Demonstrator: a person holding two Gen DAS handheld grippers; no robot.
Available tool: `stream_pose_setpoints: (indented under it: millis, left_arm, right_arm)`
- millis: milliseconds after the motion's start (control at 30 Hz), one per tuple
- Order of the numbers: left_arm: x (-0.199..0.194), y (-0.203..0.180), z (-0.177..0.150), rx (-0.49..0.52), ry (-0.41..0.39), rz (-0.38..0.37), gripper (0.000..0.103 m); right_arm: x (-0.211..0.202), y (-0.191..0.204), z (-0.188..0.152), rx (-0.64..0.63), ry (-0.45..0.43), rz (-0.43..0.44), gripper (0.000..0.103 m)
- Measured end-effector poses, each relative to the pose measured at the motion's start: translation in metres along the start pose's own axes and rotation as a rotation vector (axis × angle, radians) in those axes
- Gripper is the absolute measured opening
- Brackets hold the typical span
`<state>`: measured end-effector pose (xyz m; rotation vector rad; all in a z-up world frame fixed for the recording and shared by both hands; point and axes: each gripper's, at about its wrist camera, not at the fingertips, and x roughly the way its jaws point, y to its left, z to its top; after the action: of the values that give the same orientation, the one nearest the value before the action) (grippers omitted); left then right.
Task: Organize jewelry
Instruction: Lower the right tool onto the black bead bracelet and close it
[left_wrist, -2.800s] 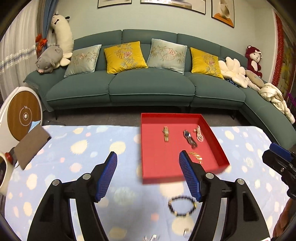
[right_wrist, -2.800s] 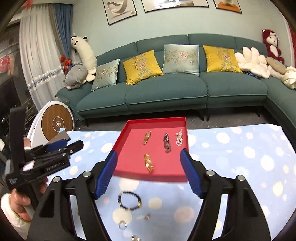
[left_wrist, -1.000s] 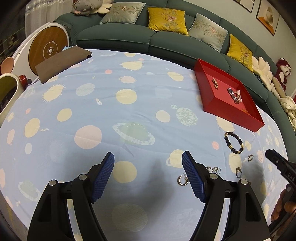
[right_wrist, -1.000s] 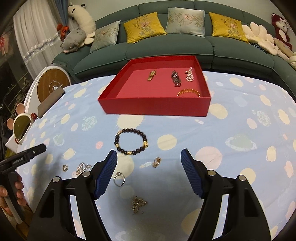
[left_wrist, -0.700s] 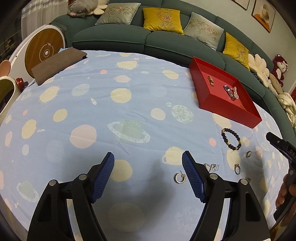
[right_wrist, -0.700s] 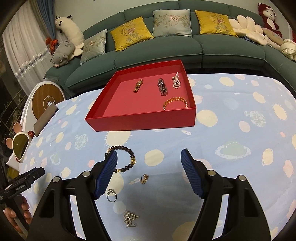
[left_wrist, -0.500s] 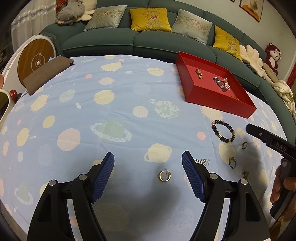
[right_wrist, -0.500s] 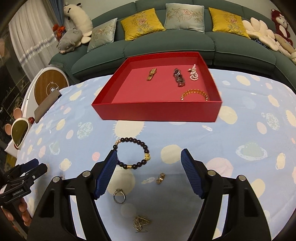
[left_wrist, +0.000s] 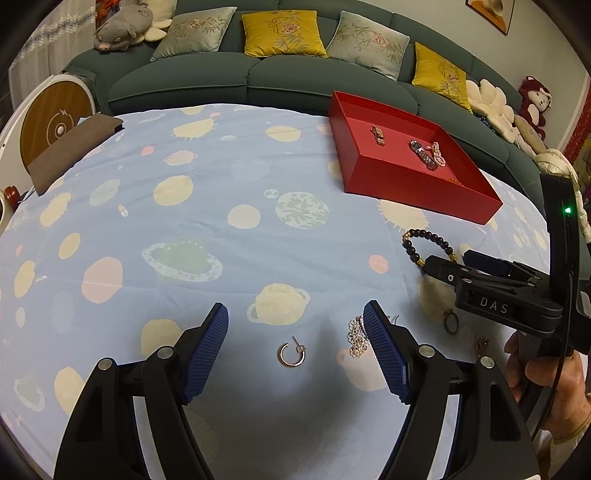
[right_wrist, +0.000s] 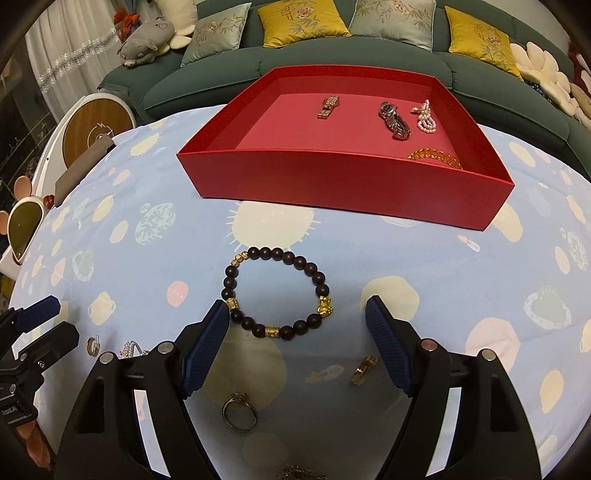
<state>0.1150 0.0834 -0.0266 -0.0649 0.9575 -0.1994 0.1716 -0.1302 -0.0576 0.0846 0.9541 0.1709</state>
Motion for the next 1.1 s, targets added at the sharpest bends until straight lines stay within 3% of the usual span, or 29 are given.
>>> stream_pose_setpoints:
  millis: [100, 233, 367, 433, 633, 1100]
  left_arm:
    - [0.002, 0.000, 0.000, -0.003, 0.003, -0.005, 0.073]
    - [0.002, -0.001, 0.000, 0.001, 0.003, -0.012, 0.073]
    - [0.004, -0.002, 0.000, 0.002, 0.006, -0.014, 0.073]
    - [0.005, -0.001, 0.001, 0.003, 0.009, -0.015, 0.073]
    - [0.006, -0.006, -0.002, 0.022, 0.018, -0.029, 0.073]
    - [0.015, -0.044, -0.020, 0.155, 0.032, -0.037, 0.073]
  right_arm:
    - [0.003, 0.008, -0.002, -0.053, -0.007, -0.031, 0.072]
    - [0.002, 0.019, -0.004, -0.117, -0.017, -0.049, 0.048]
    - [0.001, 0.021, -0.004, -0.127, -0.012, -0.035, 0.033]
    - [0.000, 0.021, -0.003, -0.126, -0.006, -0.025, 0.018]
    - [-0.007, 0.019, -0.003, -0.093, -0.002, 0.019, 0.014]
    - [-0.073, -0.007, 0.009, -0.020, -0.129, 0.079, 0.014]
